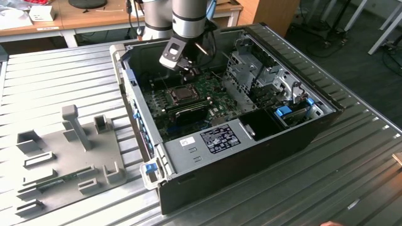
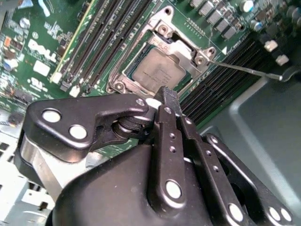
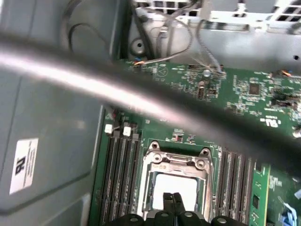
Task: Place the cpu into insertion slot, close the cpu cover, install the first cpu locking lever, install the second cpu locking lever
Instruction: 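Close the cpu cover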
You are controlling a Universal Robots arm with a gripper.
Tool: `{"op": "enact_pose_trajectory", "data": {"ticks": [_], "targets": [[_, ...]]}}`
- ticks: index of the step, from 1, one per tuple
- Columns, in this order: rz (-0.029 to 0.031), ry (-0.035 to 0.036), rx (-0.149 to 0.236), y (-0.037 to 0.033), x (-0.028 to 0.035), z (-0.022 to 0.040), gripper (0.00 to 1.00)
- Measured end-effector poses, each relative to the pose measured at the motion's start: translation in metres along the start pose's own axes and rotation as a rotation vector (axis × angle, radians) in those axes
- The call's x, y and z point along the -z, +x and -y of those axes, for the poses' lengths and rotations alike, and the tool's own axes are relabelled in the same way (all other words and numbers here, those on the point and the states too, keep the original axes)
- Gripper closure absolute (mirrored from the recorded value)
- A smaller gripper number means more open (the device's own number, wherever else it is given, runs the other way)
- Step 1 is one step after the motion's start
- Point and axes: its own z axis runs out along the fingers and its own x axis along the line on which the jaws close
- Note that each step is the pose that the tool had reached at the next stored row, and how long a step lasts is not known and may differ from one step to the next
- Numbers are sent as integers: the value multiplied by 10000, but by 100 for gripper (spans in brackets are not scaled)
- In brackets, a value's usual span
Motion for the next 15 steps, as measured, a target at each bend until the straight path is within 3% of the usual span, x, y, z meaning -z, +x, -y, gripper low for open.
{"op": "enact_pose_trajectory", "data": {"ticks": [15], "targets": [[-165,175,2714,-1,-9,1,89]]}}
